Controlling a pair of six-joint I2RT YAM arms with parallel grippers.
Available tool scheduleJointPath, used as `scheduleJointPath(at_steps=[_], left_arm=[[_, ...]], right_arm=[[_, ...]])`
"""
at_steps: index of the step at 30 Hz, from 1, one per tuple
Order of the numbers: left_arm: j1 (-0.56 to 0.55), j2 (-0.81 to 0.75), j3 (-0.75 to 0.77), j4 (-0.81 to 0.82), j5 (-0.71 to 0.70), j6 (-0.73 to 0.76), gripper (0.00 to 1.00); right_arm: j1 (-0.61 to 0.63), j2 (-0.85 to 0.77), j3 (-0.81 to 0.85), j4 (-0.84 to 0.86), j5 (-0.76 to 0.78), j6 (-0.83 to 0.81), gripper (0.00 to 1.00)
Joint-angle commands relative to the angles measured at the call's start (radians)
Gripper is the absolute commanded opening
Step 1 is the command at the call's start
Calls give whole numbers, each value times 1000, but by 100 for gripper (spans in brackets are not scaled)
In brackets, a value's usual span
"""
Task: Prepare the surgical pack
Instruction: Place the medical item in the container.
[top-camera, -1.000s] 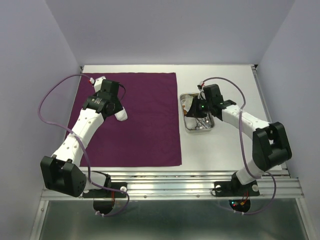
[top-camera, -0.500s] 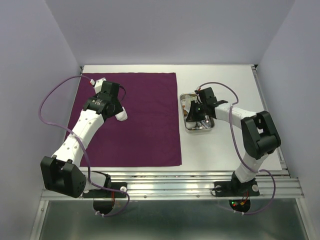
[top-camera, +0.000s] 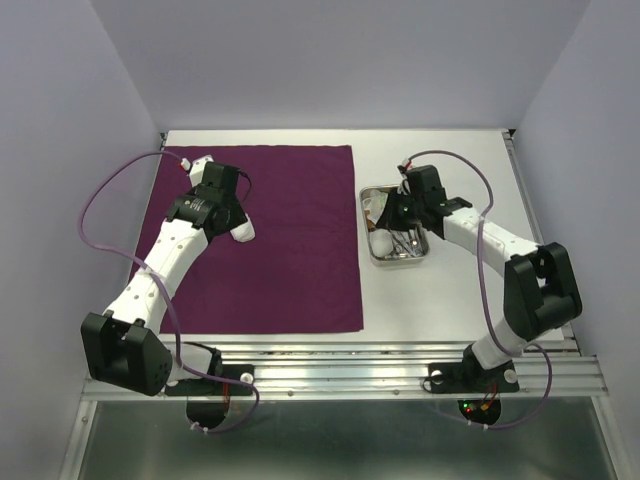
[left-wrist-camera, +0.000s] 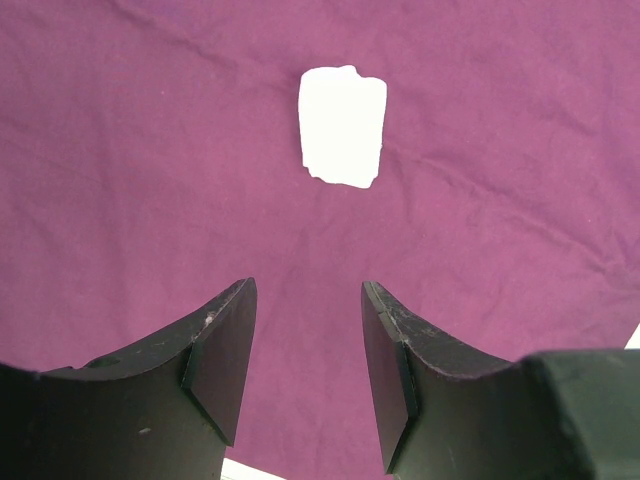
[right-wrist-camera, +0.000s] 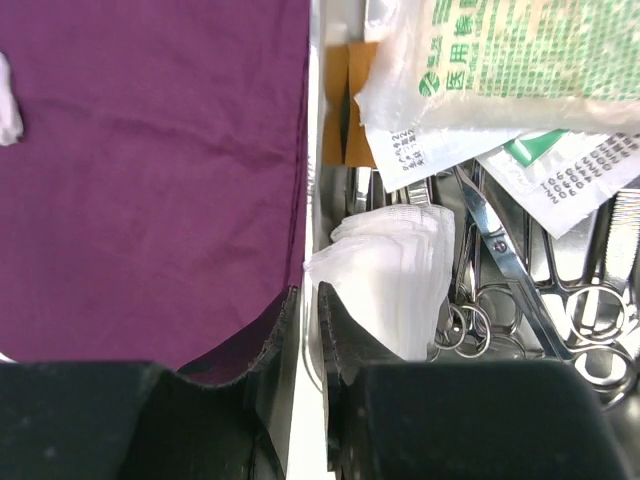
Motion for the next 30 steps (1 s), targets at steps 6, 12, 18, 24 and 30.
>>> scheduleJointPath(at_steps=[6, 12, 18, 24, 30], left_arm=[[4, -16, -6, 15, -3, 8, 57], [4, -12, 1, 8, -13, 11, 57], [4, -13, 6, 9, -10, 8, 57], [4, -7, 29, 5, -6, 13, 57], [4, -9, 37, 5, -7, 16, 57]], right_arm=[[-3, -39, -78, 5, 38, -17, 19], [-3, 21, -104, 33, 46, -21, 19], [-3, 38, -98, 39, 45, -17, 19], [-3, -72, -93, 8, 64, -24, 20], [-3, -74, -119, -4, 81, -21, 21]])
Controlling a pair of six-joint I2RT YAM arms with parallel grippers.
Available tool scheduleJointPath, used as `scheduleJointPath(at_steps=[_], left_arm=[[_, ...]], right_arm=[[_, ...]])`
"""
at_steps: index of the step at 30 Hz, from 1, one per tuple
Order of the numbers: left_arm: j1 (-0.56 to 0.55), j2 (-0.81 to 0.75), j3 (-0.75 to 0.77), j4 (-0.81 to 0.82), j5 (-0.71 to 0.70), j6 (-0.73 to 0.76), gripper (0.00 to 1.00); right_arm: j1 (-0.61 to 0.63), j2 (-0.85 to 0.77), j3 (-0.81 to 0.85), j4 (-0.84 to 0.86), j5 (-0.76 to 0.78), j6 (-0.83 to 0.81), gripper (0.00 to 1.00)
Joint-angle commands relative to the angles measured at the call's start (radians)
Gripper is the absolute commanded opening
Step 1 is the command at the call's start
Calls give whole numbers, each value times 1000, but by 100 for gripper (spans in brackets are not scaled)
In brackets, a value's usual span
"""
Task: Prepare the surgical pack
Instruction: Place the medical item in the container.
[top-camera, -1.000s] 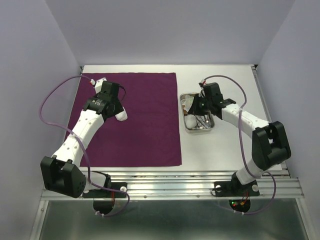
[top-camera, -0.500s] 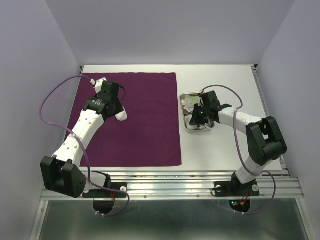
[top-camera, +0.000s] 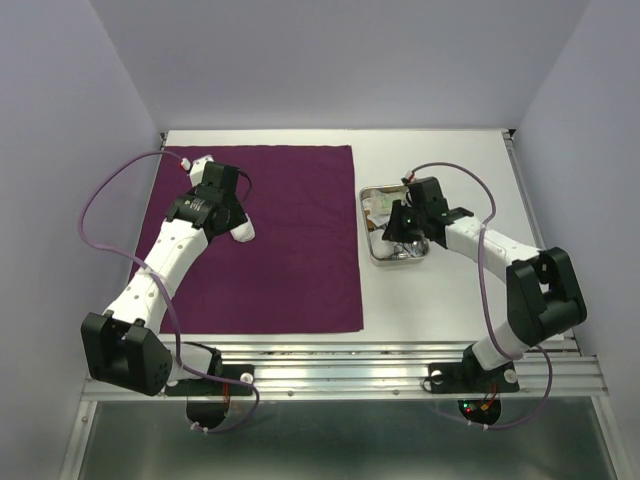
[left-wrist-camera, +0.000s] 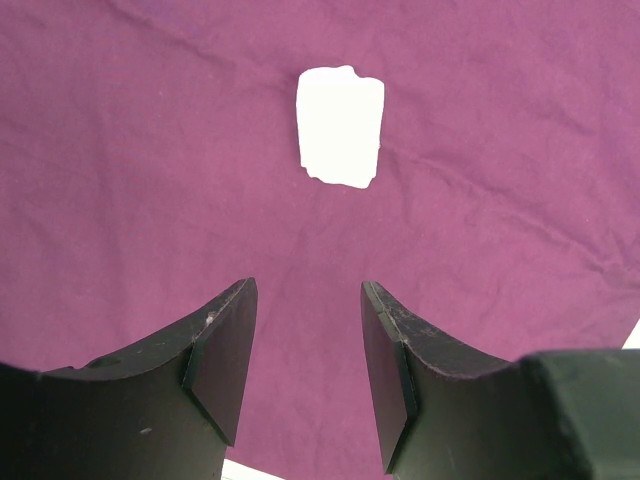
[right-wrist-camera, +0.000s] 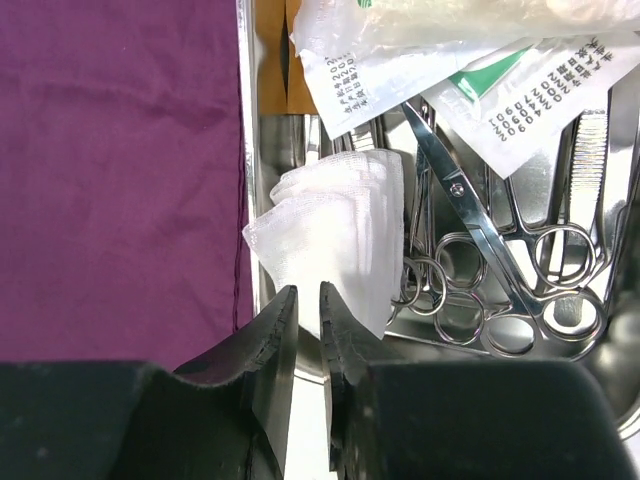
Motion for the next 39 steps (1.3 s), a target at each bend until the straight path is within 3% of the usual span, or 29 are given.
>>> scheduleJointPath(at_steps=[1, 8, 17, 28, 39], left_arm=[[4, -9, 32, 2, -11, 15, 57], [4, -1, 16, 8, -8, 14, 57], [4, -3, 35, 8, -8, 20, 57], [4, -17, 20, 6, -11, 15, 57], [4, 3, -16, 32, -5, 9, 57]], right_arm=[[-3, 1, -26, 6, 34, -9, 21], [-3, 70, -41, 38, 37, 2, 20], [-3, -8, 29, 12, -4, 5, 22], [6, 107, 76, 73, -70, 42, 23], [6, 110, 54, 89, -10, 48, 24]])
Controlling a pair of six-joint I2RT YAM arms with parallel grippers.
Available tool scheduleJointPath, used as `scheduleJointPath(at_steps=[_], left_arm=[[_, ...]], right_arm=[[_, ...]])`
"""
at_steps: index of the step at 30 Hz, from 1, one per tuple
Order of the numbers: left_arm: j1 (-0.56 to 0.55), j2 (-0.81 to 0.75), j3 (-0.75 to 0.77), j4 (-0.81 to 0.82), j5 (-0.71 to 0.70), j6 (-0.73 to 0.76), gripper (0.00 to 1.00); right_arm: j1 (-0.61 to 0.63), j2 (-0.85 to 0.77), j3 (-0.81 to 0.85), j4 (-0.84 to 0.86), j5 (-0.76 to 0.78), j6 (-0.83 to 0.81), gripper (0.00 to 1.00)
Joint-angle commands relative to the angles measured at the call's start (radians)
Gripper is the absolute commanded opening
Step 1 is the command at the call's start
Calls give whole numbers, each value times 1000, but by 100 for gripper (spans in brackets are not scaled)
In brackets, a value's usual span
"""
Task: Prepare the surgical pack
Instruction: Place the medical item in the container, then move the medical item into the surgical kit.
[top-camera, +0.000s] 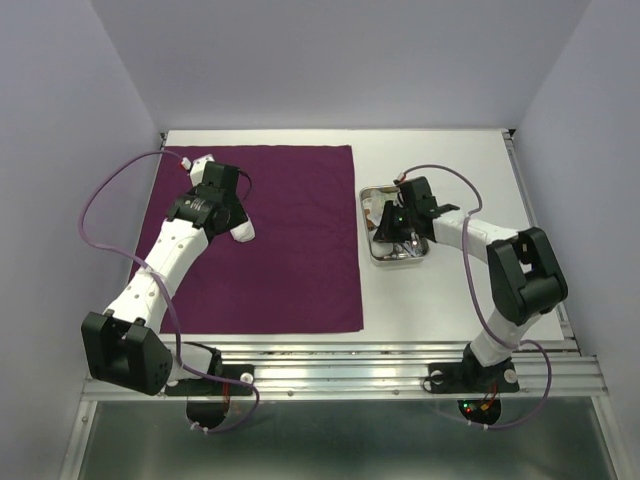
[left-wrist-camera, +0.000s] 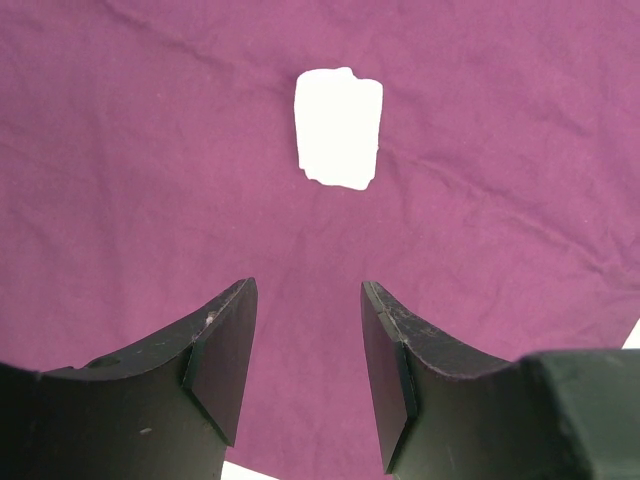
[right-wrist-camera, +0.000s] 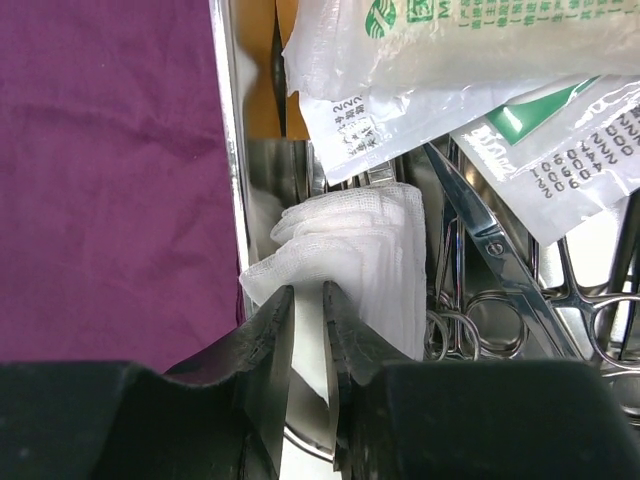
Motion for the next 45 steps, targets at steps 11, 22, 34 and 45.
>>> scheduleJointPath(at_steps=[11, 22, 34, 45], left_arm=[[100, 168, -20, 153, 137, 36, 62], [10, 335, 109, 81, -178, 91, 65], [-137, 609, 252, -23, -404, 108, 72], [-156, 678, 275, 5, -403, 120, 71]], right_arm=[[16, -161, 69, -52, 60, -16, 35], [34, -148, 63, -41, 37, -2, 40], [52, -151, 58, -41, 47, 7, 43], [62, -146, 46, -24, 30, 9, 44]])
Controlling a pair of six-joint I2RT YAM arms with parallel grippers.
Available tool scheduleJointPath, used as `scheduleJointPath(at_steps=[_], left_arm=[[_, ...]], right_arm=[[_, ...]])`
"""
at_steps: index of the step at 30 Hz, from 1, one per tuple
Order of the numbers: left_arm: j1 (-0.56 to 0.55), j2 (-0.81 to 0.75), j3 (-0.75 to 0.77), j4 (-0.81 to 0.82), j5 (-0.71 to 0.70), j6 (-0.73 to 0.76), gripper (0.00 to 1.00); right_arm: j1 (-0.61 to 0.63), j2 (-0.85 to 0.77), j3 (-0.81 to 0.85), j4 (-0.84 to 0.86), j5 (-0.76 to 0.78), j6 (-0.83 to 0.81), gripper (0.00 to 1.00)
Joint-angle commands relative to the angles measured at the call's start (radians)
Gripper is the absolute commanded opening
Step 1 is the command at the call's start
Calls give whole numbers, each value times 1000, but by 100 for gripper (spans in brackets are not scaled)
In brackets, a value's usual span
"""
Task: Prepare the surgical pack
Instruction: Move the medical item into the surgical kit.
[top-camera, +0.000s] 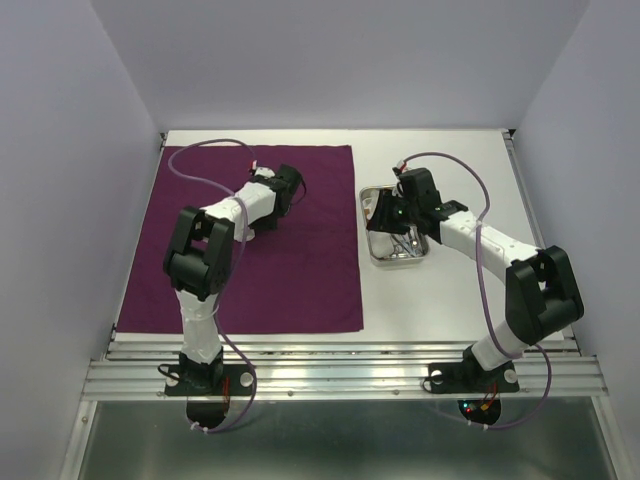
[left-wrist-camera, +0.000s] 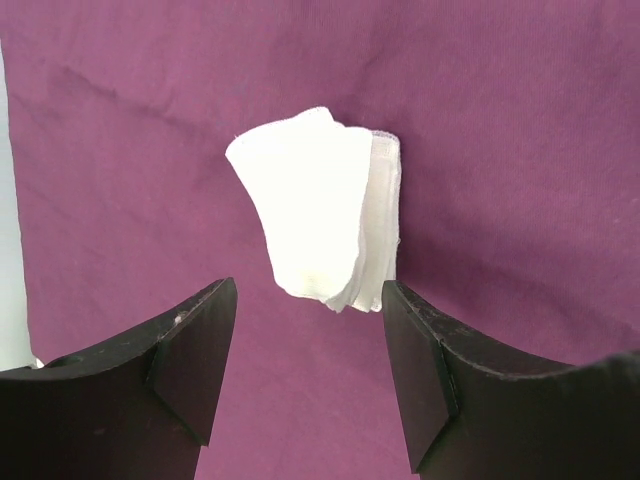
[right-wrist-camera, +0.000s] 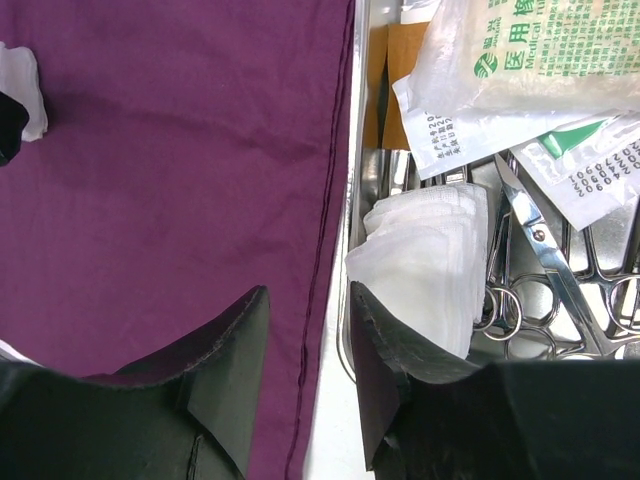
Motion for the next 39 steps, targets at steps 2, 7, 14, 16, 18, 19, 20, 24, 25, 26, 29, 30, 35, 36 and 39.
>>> scheduleJointPath(at_steps=[2, 7, 14, 16, 18, 19, 20, 24, 25, 26, 29, 30, 35, 36, 39], left_arm=[[-9, 3, 54, -14, -56, 7, 70], [-12, 44, 77, -26, -92, 8, 67], [-34, 93, 112, -39, -122, 2, 62], [-34, 110, 118, -42, -126, 1, 62], [-34, 124, 123, -45, -128, -1, 60], [-34, 127, 123, -46, -128, -1, 59], [-35, 130, 123, -45, -129, 1, 59], [-44, 127, 126, -46, -129, -4, 60], [-44, 120, 123, -40, -125, 0, 60], [-46, 115, 114, -20, -120, 8, 63], [-44, 124, 120, -23, -125, 17, 63], [-43, 144, 125, -39, -132, 14, 63], [-46, 176, 119, -52, -142, 2, 62], [-46, 179, 119, -54, -148, 1, 62], [-46, 192, 114, -60, -163, -3, 59]], right_arm=[[9, -8, 2, 25, -8, 4, 44], [9, -8, -7, 36, -20, 12, 44], [19, -14, -14, 46, -29, 23, 45], [19, -16, -16, 45, -28, 23, 45], [19, -17, -16, 45, -29, 24, 46], [19, -17, -18, 45, -29, 24, 47], [19, -16, -16, 46, -31, 23, 47], [19, -16, -18, 46, -34, 24, 47], [19, -16, -18, 46, -34, 24, 47], [19, -17, -19, 46, -34, 26, 47], [19, -20, -22, 48, -32, 26, 47], [19, -19, -24, 49, -32, 27, 47], [28, -28, -28, 52, -35, 32, 47], [28, -31, -28, 52, -34, 33, 47], [28, -34, -34, 52, -32, 33, 48]])
